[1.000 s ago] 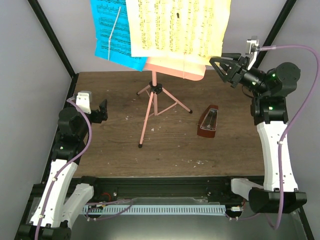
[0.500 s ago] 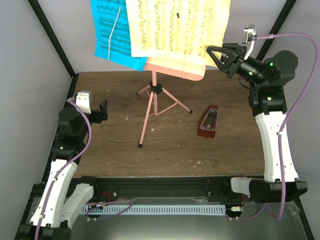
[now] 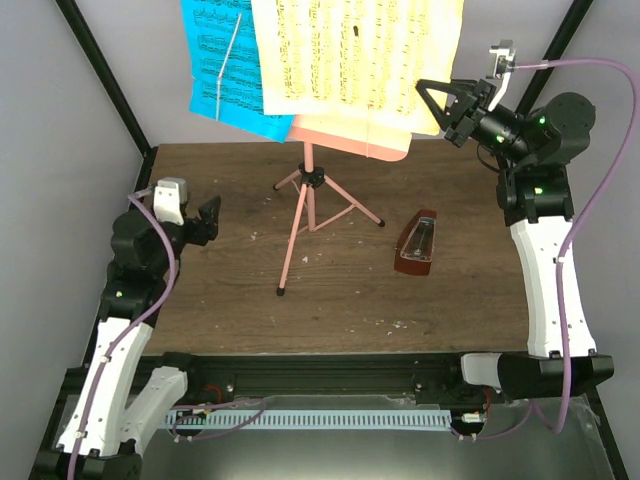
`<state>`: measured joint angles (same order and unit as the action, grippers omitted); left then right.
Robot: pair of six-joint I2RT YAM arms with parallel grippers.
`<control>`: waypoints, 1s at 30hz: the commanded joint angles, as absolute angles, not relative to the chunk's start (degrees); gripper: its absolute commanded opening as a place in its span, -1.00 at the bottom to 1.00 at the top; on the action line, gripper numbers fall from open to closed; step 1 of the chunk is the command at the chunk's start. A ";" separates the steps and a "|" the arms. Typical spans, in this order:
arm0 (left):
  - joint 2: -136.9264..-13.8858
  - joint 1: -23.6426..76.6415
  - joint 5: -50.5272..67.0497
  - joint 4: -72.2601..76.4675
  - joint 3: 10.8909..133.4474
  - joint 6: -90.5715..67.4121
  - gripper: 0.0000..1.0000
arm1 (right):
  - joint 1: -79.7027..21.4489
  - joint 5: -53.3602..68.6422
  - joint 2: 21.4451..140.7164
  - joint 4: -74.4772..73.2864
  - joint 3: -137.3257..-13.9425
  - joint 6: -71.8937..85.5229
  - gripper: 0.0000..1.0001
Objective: Pack up the instrument practice props
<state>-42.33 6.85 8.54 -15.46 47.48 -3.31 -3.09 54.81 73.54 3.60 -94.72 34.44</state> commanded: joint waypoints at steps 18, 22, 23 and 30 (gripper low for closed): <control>-71.58 37.57 22.76 -7.70 93.53 -27.58 0.30 | -3.65 52.12 72.33 3.65 -95.19 33.49 -0.99; -80.05 39.26 23.42 -7.78 103.22 -29.35 0.30 | -3.65 51.82 72.04 3.56 -94.95 33.32 -0.99; -82.03 39.29 23.12 -8.36 105.00 -29.73 0.30 | -3.69 51.76 71.97 3.52 -94.93 33.19 -0.99; -91.40 39.30 23.54 -10.47 117.59 -31.93 0.30 | -3.69 51.45 71.41 3.36 -94.27 32.79 -0.99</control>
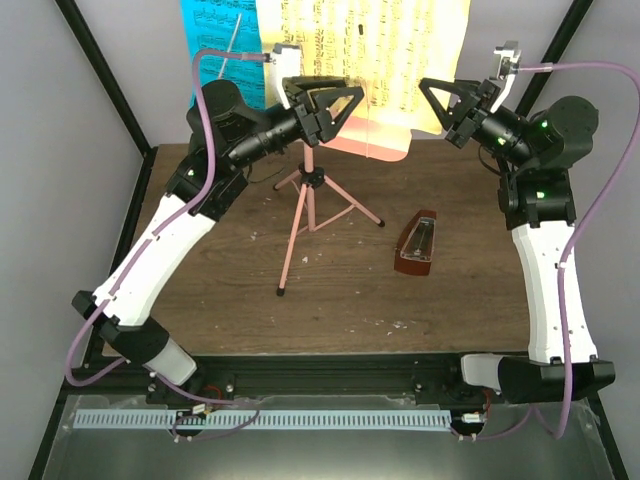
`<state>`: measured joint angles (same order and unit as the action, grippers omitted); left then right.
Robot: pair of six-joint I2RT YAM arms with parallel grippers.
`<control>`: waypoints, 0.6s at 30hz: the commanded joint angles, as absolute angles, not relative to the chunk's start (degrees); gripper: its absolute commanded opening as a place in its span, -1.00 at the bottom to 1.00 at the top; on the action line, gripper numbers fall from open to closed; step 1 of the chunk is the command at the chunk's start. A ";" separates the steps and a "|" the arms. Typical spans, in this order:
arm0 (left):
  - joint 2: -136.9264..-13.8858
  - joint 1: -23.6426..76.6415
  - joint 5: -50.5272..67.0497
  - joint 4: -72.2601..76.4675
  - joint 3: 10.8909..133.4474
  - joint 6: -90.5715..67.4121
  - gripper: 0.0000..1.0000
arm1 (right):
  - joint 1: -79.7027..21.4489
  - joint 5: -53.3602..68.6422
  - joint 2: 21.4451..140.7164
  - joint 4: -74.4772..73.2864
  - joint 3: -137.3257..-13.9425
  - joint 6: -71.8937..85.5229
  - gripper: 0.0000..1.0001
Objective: Pack up the instrument practice props
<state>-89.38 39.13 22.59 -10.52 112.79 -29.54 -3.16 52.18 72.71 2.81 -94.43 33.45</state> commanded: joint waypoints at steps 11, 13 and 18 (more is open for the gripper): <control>-97.51 39.35 22.30 -14.34 125.03 -31.44 0.20 | -3.65 51.70 71.46 3.83 -94.22 33.00 -0.99; -97.85 39.35 22.02 -14.38 125.03 -31.62 0.16 | -3.69 51.81 71.44 4.09 -94.11 33.20 -0.99; -98.74 39.36 22.58 -13.12 124.89 -32.73 0.07 | -3.67 52.03 71.54 4.45 -93.70 33.40 -0.99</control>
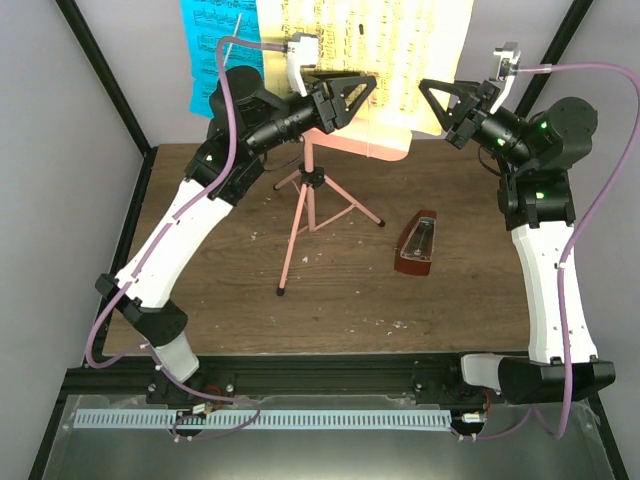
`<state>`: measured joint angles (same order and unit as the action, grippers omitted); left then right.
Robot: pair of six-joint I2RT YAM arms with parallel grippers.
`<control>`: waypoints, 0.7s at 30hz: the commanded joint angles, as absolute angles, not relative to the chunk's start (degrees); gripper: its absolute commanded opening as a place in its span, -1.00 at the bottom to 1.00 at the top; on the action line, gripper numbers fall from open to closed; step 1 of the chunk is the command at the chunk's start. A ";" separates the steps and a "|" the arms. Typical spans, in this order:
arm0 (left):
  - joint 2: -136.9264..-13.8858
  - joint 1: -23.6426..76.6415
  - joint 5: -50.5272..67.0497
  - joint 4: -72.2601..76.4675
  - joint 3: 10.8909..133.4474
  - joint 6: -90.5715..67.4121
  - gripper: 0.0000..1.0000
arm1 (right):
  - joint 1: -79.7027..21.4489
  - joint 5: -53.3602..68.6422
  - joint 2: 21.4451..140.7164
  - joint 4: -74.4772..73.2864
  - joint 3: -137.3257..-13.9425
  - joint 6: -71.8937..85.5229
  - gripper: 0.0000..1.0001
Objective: Pack up the instrument practice props
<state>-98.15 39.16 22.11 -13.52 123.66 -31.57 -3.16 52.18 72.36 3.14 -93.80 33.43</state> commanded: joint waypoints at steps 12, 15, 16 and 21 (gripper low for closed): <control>-99.73 39.32 24.48 -11.34 124.36 -33.40 -0.35 | -3.65 52.19 71.33 4.49 -93.60 33.23 -0.99; -100.02 39.37 24.72 -11.26 124.66 -33.49 -0.34 | -3.69 52.12 71.24 4.50 -93.60 33.22 -0.99; -100.14 39.33 24.90 -11.25 124.78 -33.53 -0.34 | -3.67 52.08 71.20 4.52 -93.67 33.22 -0.99; -100.26 39.31 25.64 -10.67 124.98 -33.38 -0.57 | -3.74 52.03 71.31 4.52 -93.69 33.22 -0.99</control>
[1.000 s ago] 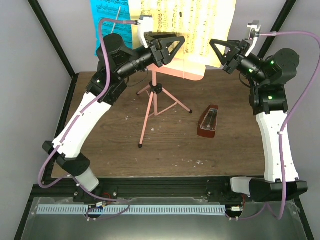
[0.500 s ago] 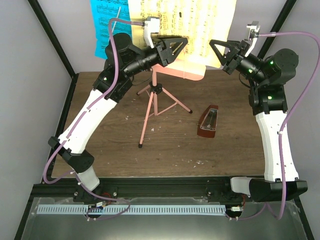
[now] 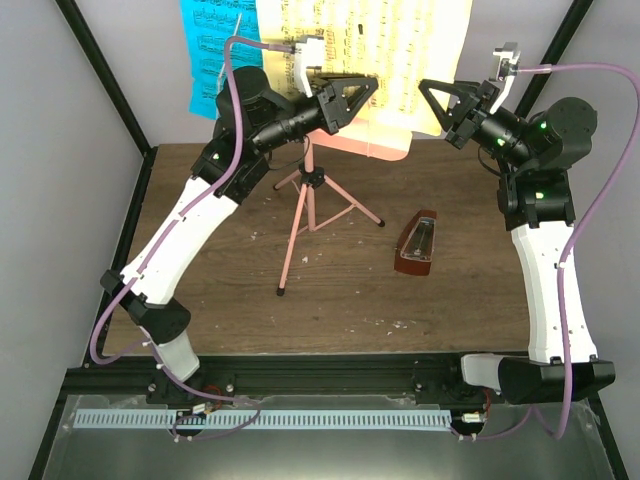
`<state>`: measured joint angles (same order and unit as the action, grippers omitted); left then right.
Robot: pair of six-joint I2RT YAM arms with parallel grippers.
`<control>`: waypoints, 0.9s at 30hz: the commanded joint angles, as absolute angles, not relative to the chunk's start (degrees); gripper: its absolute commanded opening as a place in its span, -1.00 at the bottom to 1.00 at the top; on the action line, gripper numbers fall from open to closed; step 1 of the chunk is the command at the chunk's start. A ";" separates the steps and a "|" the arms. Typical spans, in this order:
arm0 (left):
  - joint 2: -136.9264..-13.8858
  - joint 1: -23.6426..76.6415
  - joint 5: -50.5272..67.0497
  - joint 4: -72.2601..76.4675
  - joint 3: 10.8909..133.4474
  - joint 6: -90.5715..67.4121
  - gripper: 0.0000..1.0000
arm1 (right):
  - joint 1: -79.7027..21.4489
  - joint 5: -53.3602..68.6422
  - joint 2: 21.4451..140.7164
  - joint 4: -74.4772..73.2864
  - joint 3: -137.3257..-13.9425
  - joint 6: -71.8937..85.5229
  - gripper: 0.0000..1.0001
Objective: Pack up the instrument practice props
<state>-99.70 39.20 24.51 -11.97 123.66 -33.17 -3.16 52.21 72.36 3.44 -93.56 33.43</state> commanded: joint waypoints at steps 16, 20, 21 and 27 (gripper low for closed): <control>-99.80 39.33 26.02 -10.71 124.89 -32.17 -1.00 | -3.69 48.54 69.27 5.06 -92.36 32.71 -0.99; -99.81 39.33 25.93 -10.88 124.89 -32.12 -1.00 | -3.69 37.73 63.82 4.49 -90.27 29.01 -0.99; -99.84 39.37 25.85 -10.96 124.89 -32.12 -1.00 | -3.69 34.01 62.01 4.29 -89.59 28.06 -0.99; -99.82 39.36 24.96 -11.33 124.83 -32.34 -1.00 | -3.69 11.52 48.89 9.78 -79.44 25.71 -0.99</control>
